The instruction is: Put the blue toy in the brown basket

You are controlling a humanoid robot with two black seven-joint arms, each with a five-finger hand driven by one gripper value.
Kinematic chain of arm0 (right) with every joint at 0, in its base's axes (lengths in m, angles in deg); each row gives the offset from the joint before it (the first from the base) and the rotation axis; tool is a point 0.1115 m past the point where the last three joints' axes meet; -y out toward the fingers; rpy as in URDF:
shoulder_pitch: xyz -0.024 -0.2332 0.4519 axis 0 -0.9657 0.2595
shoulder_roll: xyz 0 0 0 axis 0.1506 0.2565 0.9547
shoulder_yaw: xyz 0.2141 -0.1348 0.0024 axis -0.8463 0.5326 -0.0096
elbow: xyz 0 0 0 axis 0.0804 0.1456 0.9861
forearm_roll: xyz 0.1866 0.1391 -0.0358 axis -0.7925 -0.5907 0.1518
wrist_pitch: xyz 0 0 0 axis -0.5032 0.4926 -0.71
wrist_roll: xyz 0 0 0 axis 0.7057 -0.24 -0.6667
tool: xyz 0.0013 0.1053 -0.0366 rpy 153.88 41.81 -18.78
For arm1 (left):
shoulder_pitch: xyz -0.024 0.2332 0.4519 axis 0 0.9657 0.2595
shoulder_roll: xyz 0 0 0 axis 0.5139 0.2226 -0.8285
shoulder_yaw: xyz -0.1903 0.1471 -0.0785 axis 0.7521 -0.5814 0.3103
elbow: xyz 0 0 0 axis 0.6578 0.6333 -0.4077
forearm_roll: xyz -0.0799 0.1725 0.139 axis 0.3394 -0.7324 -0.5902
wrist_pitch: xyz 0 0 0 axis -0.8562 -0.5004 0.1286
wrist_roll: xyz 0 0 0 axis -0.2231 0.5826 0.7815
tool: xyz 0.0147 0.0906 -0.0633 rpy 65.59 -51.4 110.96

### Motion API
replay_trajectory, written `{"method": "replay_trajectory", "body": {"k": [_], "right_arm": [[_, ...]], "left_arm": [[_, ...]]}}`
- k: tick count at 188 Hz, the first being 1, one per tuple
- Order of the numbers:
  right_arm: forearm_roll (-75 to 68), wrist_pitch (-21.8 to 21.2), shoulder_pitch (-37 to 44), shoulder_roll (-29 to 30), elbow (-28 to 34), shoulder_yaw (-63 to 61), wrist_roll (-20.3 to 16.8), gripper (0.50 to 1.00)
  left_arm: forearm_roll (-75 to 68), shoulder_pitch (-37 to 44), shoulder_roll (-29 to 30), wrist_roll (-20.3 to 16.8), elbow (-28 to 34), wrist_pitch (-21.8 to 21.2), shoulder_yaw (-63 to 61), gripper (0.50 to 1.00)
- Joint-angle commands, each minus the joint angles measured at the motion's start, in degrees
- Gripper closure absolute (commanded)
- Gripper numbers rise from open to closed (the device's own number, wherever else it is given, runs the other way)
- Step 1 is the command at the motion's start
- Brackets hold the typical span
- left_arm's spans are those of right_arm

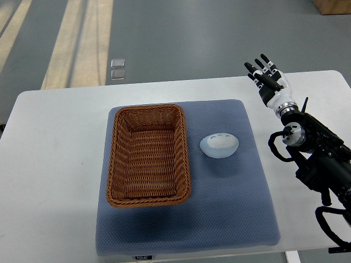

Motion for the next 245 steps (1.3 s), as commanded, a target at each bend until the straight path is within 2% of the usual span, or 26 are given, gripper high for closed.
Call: {"method": "replay_trajectory", "body": {"k": [1, 56, 81, 117, 136, 175, 186, 211, 245], "right_arm": [[0.00, -0.09, 0.02, -0.29, 0.09, 0.00, -0.09, 0.589], [0.35, 0.09, 0.11, -2.76, 2.28, 0.35, -0.53, 0.589], [1.23, -0.17, 0.37, -8.03, 5.80, 5.09, -0.53, 0.589], [6.33, -0.88, 4.95, -17.52, 10.37, 17.40, -0.70, 0.589], [10.28, -1.84, 6.53, -22.79, 14.24, 22.58, -1.14, 0.589], [24.43, -6.06, 10.04, -34.13, 26.89, 31.29, -2.73, 0.589], [29.52, -6.94, 11.89, -36.94, 31.02, 34.09, -4.39, 0.589], [38.40, -9.93, 16.54, -40.63, 37.44, 39.46, -8.26, 0.591], [44.56, -15.12, 23.75, -42.39, 44.30, 46.05, -11.87, 0.591]], "left_arm": [[0.00, 0.00, 0.00, -0.07, -0.01, 0.00, 0.00, 0.500], [0.00, 0.00, 0.00, 0.01, -0.01, 0.00, 0.00, 0.500], [0.00, 0.00, 0.00, -0.07, -0.01, 0.00, 0.00, 0.500], [0.00, 0.00, 0.00, -0.07, -0.01, 0.00, 0.00, 0.500], [0.00, 0.00, 0.00, 0.01, -0.01, 0.00, 0.00, 0.500], [0.00, 0.00, 0.00, 0.01, -0.01, 0.00, 0.00, 0.500], [0.00, 0.00, 0.00, -0.07, -0.01, 0.00, 0.00, 0.500], [0.00, 0.00, 0.00, -0.07, -0.01, 0.00, 0.00, 0.500], [0.00, 0.00, 0.00, 0.01, -0.01, 0.00, 0.00, 0.500]]}}
